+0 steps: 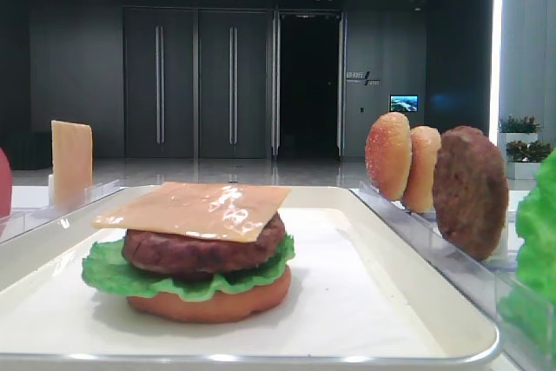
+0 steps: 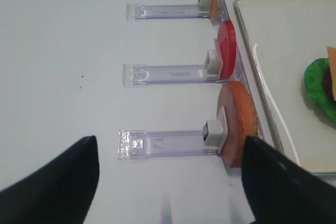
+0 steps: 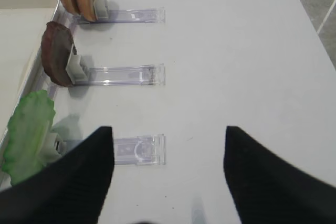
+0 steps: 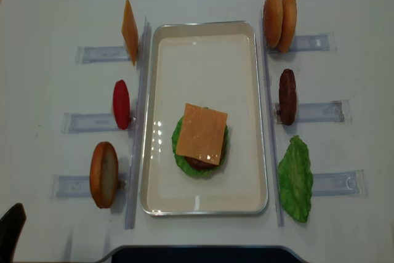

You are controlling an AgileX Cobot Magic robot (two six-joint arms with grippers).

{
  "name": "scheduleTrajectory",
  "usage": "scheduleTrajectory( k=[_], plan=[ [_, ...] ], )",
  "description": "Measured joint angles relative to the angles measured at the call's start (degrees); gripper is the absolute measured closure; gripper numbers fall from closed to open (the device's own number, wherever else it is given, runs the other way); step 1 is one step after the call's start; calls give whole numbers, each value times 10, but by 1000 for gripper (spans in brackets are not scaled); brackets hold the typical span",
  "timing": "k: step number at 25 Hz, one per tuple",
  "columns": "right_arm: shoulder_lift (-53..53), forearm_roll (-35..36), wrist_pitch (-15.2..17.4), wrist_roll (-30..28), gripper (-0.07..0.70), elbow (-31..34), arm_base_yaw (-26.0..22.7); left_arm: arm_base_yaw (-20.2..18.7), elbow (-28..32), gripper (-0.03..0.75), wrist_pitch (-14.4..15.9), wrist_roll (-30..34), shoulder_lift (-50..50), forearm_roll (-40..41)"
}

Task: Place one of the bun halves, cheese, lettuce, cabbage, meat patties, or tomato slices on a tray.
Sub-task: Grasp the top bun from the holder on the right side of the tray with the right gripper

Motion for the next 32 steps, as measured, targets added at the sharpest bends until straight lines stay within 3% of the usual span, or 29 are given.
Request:
scheduleTrajectory(
  k=[24,32],
  plan=[
    [0,1,-4,7,171,0,0,0,0,364,0,0,0,0],
    [128,20,-2,9,171,-18,0,0,0,409,0,0,0,0]
  ],
)
